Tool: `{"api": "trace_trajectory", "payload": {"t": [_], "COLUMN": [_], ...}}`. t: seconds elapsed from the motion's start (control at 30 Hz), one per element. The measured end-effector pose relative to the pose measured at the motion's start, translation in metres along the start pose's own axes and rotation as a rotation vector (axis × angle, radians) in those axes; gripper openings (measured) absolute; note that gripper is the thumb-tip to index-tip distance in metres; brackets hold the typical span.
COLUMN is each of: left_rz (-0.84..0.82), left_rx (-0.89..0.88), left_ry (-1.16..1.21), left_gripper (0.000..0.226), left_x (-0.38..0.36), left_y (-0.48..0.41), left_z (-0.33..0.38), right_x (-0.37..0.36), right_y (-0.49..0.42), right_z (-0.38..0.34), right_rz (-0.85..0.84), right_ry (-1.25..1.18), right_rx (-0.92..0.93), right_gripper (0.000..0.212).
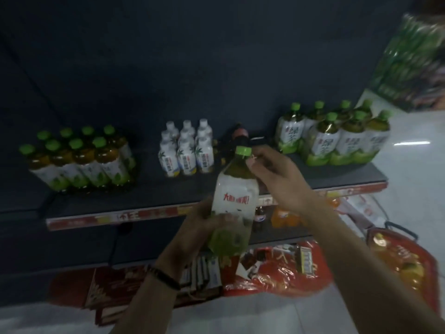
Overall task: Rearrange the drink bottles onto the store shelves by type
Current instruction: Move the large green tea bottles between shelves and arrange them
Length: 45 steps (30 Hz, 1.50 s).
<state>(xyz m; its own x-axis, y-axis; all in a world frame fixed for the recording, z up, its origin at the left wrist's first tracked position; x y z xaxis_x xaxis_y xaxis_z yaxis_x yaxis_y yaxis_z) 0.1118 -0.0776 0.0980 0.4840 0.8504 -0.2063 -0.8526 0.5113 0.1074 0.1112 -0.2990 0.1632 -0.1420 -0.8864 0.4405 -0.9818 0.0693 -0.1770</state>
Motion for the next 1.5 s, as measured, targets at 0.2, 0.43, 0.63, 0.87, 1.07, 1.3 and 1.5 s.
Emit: {"api": "trace_trajectory", "payload": {"t": [0.2, 0.43, 0.63, 0.87, 1.07, 1.3, 1.5], "left_rz": [-0.119, -0.319, -0.435, -0.239, -0.082, -0.017, -0.077], "left_rx": [-0.014, -0.006, -0.132, -0.278, -0.250, -0.199, -0.103], "left_ry": [0.068, 0.063, -0.396, -0.481, -0.577, -0.554, -0.598], "left_gripper": [0.032, 0.101, 0.033, 0.054, 0.069, 0.078, 0.115], "left_x": [-0.029, -0.032, -0.055, -0.087, -0.108, -0.130, -0.137], "left_y": [-0.053, -0.133, -0.201, -0.263, -0.317, -0.356, -0.372], "left_z": [0.035, 0.057, 0.093, 0.069, 0.030, 0.001, -0.006], "right_x": [0.079, 0.129, 0.153, 0.177, 0.186, 0.192, 0.201], "right_y": [-0.049, -0.087, -0.119, -0.168, -0.206, -0.231, -0.245], "right_z": [-0.042, -0.075, -0.071, -0.015, 0.047, 0.097, 0.122], "right_rz": [-0.201, -0.229, -0.017, 0.092, 0.006, -0.029, -0.045], "right_ry": [0.038, 0.261, 0.601, 0.814, 0.879, 0.842, 0.863], "right_rx": [0.101, 0.105, 0.101, 0.011, -0.062, -0.085, -0.122], "right_gripper": [0.017, 0.031, 0.033, 0.059, 0.040, 0.037, 0.041]}}
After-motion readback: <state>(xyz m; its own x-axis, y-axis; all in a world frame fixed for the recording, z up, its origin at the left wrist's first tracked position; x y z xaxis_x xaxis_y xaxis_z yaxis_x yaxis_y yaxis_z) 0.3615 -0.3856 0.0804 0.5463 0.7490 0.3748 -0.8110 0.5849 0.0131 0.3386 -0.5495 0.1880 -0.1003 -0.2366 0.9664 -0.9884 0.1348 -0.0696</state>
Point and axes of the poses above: each hand's wrist, its own y-axis away from the middle knuckle, its own x-axis out of the back of the hand, z = x × y, the point moved 1 cm from there along -y, towards the middle knuckle, and after that the axes turned 6 degrees about y, right-handed, at the moved point
